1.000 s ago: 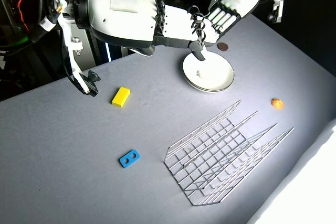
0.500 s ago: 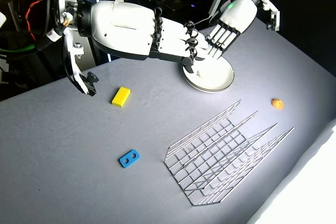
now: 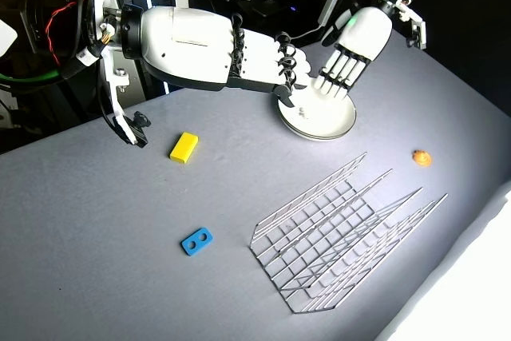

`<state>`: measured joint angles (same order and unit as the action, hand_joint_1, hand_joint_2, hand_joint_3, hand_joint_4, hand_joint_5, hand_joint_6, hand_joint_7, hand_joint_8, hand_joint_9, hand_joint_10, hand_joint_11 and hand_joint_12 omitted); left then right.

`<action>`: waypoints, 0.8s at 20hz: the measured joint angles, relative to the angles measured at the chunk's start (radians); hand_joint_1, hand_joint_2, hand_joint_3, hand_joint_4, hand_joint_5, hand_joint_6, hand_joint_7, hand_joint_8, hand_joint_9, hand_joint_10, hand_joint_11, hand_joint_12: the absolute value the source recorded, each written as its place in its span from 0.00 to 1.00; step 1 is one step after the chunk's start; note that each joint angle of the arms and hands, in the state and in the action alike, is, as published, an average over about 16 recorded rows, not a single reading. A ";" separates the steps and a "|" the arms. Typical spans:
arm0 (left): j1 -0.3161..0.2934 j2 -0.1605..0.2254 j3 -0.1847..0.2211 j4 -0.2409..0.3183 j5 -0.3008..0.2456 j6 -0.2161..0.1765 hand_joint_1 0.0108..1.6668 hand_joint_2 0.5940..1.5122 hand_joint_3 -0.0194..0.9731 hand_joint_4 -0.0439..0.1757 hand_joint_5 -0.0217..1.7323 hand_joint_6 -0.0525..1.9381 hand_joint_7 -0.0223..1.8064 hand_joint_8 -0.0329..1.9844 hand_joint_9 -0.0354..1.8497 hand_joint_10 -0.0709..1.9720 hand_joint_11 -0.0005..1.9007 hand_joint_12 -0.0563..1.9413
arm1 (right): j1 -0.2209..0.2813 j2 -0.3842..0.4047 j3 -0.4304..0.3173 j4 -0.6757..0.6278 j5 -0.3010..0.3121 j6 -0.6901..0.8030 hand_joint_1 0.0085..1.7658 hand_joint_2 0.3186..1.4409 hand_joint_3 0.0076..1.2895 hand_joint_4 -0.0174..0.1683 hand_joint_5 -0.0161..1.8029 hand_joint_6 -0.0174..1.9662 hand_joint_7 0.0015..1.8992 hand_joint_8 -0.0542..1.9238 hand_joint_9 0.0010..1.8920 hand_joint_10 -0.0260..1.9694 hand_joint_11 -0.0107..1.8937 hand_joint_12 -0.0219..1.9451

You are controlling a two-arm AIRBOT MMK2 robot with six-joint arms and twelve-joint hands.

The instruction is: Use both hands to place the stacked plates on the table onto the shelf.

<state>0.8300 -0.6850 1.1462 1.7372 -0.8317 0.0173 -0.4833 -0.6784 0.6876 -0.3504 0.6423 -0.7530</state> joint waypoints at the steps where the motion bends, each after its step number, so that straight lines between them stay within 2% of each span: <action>1: 0.007 -0.001 -0.002 -0.002 0.016 -0.007 0.00 0.62 0.03 0.18 0.02 0.03 0.02 0.03 0.03 0.04 0.01 0.02 | -0.002 0.000 0.000 0.000 0.002 -0.003 0.51 0.69 0.01 0.07 0.05 0.02 0.02 0.03 0.04 0.02 0.01 0.38; 7: 0.044 -0.008 -0.020 -0.012 0.086 -0.043 0.00 0.62 0.03 0.17 0.02 0.02 0.02 0.03 0.03 0.04 0.01 0.02 | -0.005 -0.002 0.000 0.000 0.004 -0.006 0.52 0.69 0.01 0.07 0.05 0.02 0.03 0.03 0.04 0.01 0.01 0.37; 16: 0.074 -0.015 -0.059 -0.034 0.130 -0.072 0.00 0.61 0.03 0.15 0.01 0.02 0.01 0.03 0.03 0.04 0.01 0.02 | -0.009 -0.003 0.000 0.000 0.005 -0.008 0.53 0.68 0.01 0.07 0.04 0.02 0.02 0.03 0.04 0.01 0.01 0.34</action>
<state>0.9040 -0.7000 1.0870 1.7033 -0.7013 -0.0543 -0.4921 -0.6812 0.6876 -0.3507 0.6471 -0.7606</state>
